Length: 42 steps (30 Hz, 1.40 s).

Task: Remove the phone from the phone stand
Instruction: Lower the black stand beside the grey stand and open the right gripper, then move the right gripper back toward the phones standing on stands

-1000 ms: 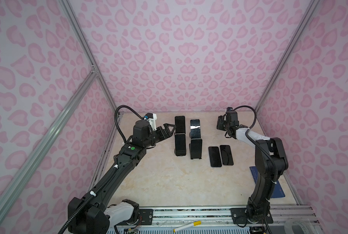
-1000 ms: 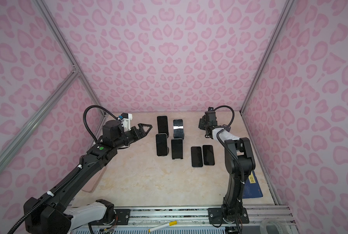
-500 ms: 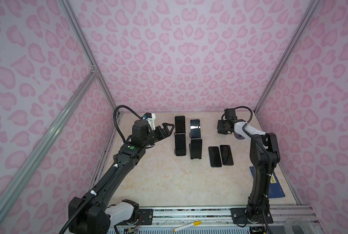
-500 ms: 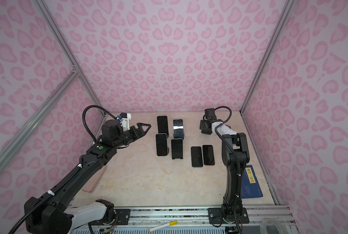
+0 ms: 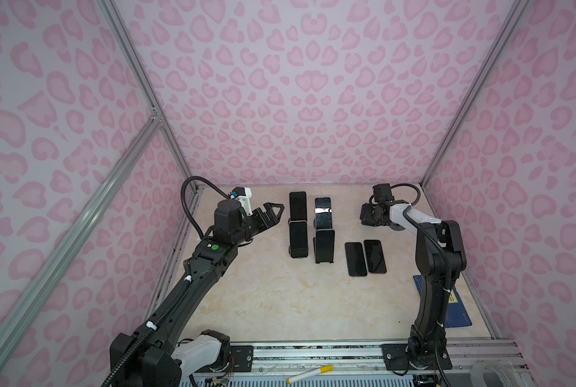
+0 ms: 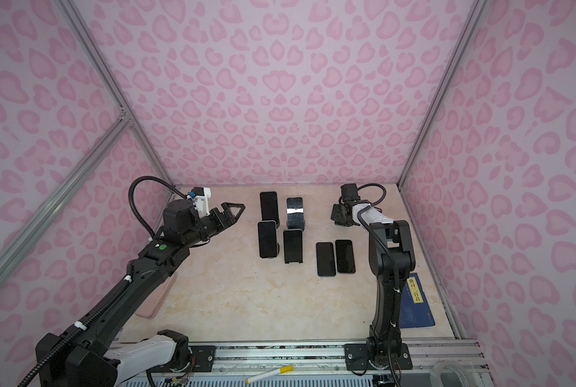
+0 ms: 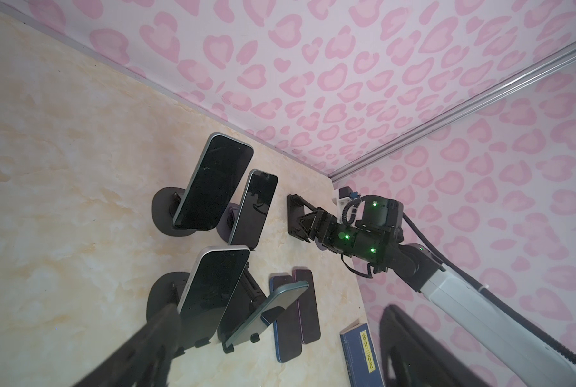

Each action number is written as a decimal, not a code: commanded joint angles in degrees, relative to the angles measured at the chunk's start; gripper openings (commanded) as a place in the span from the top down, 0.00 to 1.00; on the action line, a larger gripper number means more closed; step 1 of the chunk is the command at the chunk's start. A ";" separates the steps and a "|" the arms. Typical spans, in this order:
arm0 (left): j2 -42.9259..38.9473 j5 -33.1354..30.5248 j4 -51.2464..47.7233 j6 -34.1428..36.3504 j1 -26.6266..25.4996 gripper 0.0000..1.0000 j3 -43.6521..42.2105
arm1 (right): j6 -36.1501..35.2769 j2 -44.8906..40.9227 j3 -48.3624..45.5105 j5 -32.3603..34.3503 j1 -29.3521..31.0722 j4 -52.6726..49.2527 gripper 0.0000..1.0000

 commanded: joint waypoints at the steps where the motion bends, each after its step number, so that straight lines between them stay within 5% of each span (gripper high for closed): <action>1: -0.67 0.09 2.27 -0.14 0.00 0.04 -0.26 | 0.45 -3.03 -0.55 1.47 0.14 -0.52 0.12; 5: -0.30 2.33 3.10 0.39 0.00 0.04 -0.04 | 0.78 -7.65 1.34 2.74 0.15 -3.64 0.02; 11: -0.31 4.86 3.78 1.14 -0.67 0.04 0.36 | 1.33 -18.25 -0.23 3.51 4.11 -5.59 0.02; 19: -0.49 3.04 2.82 5.56 -4.73 0.04 0.95 | 4.31 -39.11 -23.36 13.15 18.69 8.92 0.03; 28: -0.82 -3.93 1.97 7.32 -5.12 0.04 -0.17 | 5.04 -50.37 -32.33 17.24 27.87 2.63 0.04; 32: -0.79 -5.79 2.34 7.57 -5.12 0.04 -0.99 | 11.53 -52.71 -39.24 18.66 30.36 9.30 0.06; 42: 0.34 -8.10 1.38 8.55 -5.10 0.04 -0.83 | 13.47 -48.34 -44.57 18.24 37.71 17.63 0.08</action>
